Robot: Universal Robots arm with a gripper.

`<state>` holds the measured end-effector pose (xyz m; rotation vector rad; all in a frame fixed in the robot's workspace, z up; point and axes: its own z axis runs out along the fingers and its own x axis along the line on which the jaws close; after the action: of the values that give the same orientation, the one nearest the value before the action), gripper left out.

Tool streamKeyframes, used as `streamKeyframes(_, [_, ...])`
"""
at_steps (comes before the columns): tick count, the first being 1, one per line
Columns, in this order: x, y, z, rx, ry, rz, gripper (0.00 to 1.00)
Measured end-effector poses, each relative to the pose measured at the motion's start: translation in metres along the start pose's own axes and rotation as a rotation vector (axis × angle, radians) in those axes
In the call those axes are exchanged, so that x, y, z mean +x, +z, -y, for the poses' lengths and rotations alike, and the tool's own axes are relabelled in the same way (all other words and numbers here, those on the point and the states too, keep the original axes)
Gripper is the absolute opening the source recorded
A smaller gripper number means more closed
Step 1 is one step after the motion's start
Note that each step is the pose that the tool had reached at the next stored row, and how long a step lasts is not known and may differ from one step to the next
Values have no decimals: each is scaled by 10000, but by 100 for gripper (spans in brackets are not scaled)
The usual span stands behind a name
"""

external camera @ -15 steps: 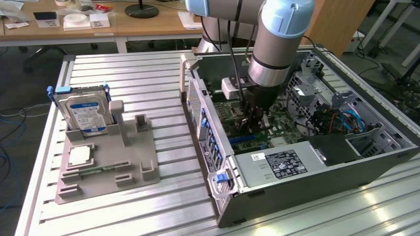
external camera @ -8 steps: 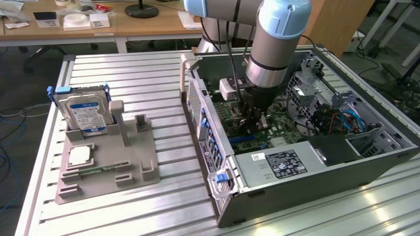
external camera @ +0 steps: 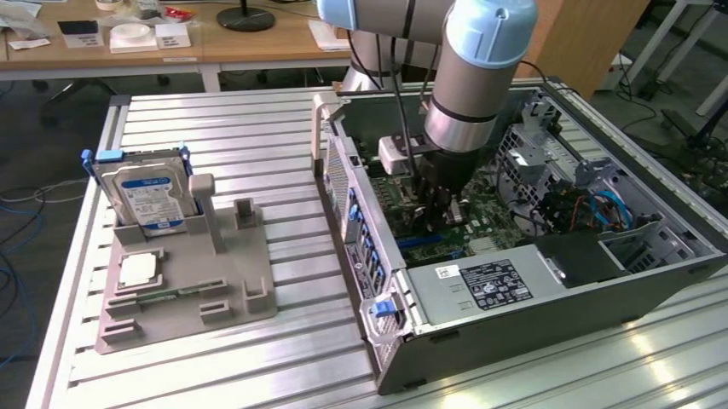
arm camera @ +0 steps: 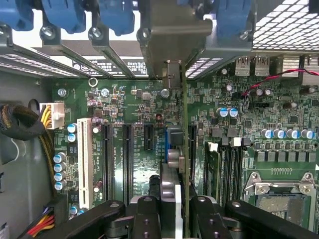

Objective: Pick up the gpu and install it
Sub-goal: 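Insert the gpu into the slot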

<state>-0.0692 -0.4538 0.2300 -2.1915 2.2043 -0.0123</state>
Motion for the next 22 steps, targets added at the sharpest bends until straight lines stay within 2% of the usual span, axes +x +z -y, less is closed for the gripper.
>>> streamKeyframes(17, [0,17,10,1,1,2,28])
streamKeyframes(22, [0,49,9,1,0,3,28])
